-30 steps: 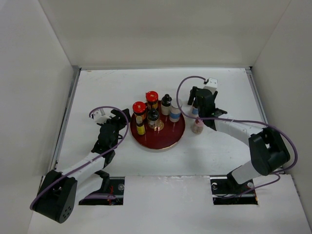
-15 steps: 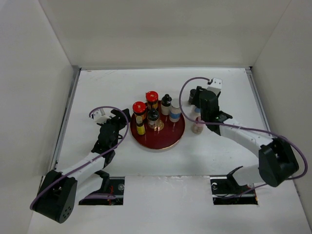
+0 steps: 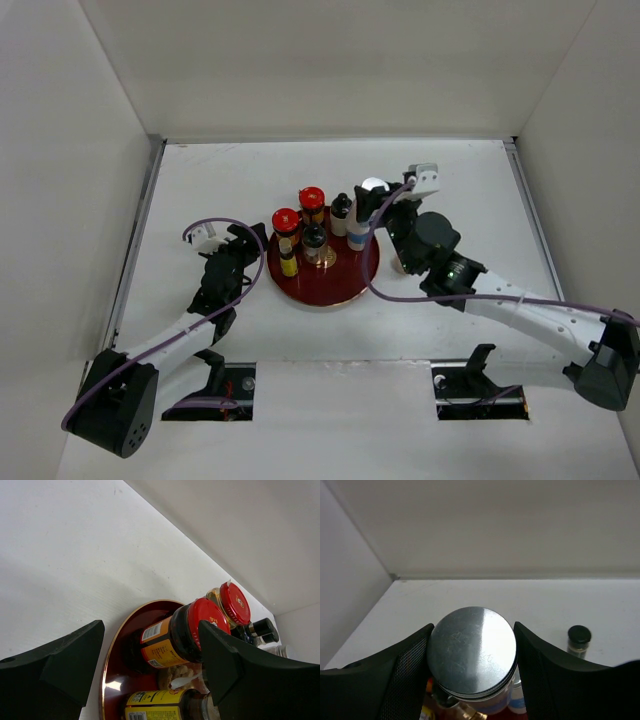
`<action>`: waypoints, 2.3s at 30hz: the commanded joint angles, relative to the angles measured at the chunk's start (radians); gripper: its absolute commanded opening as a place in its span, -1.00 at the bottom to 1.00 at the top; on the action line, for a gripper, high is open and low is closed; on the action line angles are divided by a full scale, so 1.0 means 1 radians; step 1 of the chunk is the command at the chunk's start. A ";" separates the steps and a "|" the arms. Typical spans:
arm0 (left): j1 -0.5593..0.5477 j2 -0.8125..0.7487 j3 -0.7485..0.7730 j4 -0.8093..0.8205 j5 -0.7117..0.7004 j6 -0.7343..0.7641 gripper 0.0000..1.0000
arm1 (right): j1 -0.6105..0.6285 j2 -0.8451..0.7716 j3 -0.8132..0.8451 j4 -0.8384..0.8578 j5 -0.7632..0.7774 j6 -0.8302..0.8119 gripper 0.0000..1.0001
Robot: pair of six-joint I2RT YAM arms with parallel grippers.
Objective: Organize the condiment bottles
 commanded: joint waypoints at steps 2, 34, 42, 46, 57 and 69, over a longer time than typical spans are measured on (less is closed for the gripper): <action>0.008 -0.018 -0.011 0.052 -0.001 -0.004 0.49 | 0.064 0.033 0.058 0.064 -0.096 0.005 0.00; 0.013 -0.002 -0.010 0.057 -0.001 -0.004 0.49 | -0.009 0.488 -0.070 0.396 -0.098 0.077 0.06; 0.013 -0.005 -0.008 0.057 -0.001 -0.001 0.49 | -0.002 0.484 -0.091 0.397 -0.081 0.080 0.32; 0.014 -0.001 -0.010 0.057 0.003 -0.007 0.49 | 0.015 0.416 -0.096 0.386 -0.077 0.075 0.55; 0.010 -0.015 -0.011 0.054 0.002 -0.006 0.49 | -0.076 0.192 -0.085 0.253 -0.156 0.146 -0.07; 0.011 -0.051 -0.016 0.040 0.003 -0.001 0.49 | -0.479 0.428 0.106 -0.103 -0.202 0.233 0.44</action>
